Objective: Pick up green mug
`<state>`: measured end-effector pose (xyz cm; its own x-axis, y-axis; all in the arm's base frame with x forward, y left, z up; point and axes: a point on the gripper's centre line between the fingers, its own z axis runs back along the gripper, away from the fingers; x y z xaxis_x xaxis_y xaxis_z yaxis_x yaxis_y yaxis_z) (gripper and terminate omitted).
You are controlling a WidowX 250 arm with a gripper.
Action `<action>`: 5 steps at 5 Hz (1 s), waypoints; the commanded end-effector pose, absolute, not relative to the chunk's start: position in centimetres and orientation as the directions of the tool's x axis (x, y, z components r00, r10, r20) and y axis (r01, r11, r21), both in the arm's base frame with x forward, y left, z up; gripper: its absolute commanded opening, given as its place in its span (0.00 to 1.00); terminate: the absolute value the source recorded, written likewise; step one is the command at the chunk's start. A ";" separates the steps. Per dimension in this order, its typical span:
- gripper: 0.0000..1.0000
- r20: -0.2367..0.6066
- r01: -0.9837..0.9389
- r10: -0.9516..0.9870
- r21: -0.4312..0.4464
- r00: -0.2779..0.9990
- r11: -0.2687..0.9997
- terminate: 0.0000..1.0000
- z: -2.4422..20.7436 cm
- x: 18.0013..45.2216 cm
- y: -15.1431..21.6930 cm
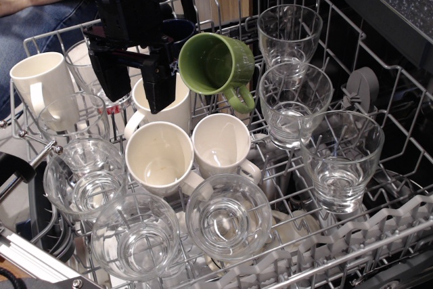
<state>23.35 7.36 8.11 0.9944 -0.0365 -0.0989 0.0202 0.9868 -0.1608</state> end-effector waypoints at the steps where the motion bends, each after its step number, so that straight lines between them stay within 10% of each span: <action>1: 1.00 -0.099 0.020 -0.036 -0.161 0.994 0.987 0.00 8.1 23.3 7.4; 3: 1.00 0.159 0.314 -0.290 -0.160 0.944 0.936 0.00 9.1 27.9 8.0; 5: 1.00 0.324 0.336 -0.345 0.087 0.881 0.938 0.00 7.5 31.9 10.4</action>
